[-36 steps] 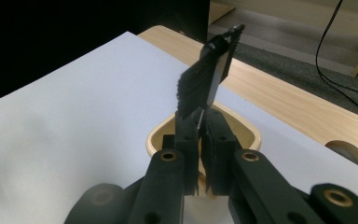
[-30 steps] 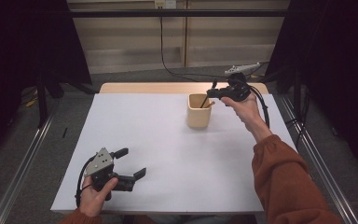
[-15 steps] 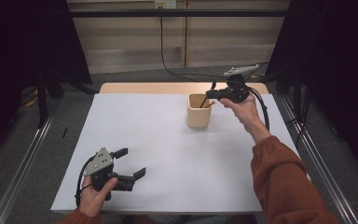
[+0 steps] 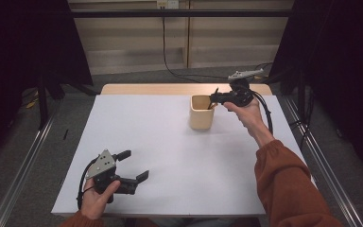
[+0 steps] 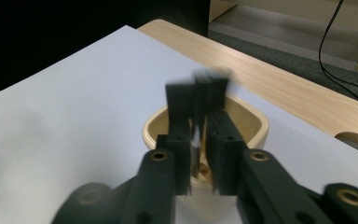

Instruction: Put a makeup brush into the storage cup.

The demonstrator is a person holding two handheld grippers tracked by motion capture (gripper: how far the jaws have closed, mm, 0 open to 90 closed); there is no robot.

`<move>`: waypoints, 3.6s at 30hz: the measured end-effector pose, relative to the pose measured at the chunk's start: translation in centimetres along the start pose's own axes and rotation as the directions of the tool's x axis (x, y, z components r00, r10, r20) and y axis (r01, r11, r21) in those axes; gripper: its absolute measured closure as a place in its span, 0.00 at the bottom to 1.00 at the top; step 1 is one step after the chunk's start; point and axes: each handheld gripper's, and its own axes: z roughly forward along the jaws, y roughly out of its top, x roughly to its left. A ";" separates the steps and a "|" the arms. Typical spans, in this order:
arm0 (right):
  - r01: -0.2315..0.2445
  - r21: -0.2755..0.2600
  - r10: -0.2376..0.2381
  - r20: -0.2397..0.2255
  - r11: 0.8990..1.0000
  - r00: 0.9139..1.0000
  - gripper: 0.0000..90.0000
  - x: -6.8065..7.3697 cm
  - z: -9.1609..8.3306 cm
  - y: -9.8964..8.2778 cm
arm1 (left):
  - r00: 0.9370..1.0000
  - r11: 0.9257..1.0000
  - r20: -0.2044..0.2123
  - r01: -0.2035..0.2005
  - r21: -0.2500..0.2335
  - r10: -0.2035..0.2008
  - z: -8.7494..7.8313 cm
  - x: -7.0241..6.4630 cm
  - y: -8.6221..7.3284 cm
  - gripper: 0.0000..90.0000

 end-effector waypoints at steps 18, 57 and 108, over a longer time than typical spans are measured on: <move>-0.004 -0.068 0.005 0.014 0.998 1.000 0.33 0.1 -0.2 -0.1 | 1.000 1.000 -0.002 0.004 0.002 -0.004 0.3 0.3 0.1 0.02; -0.013 -0.170 0.015 0.012 0.985 1.000 0.08 1.1 -3.7 -2.7 | 0.999 0.999 -0.043 0.031 -0.014 -0.031 -0.3 0.5 0.0 0.02; -0.009 -0.229 0.040 0.130 0.973 0.991 0.07 5.1 -11.2 -13.2 | 0.994 0.998 -0.101 0.044 -0.042 -0.048 -1.4 1.0 0.2 0.02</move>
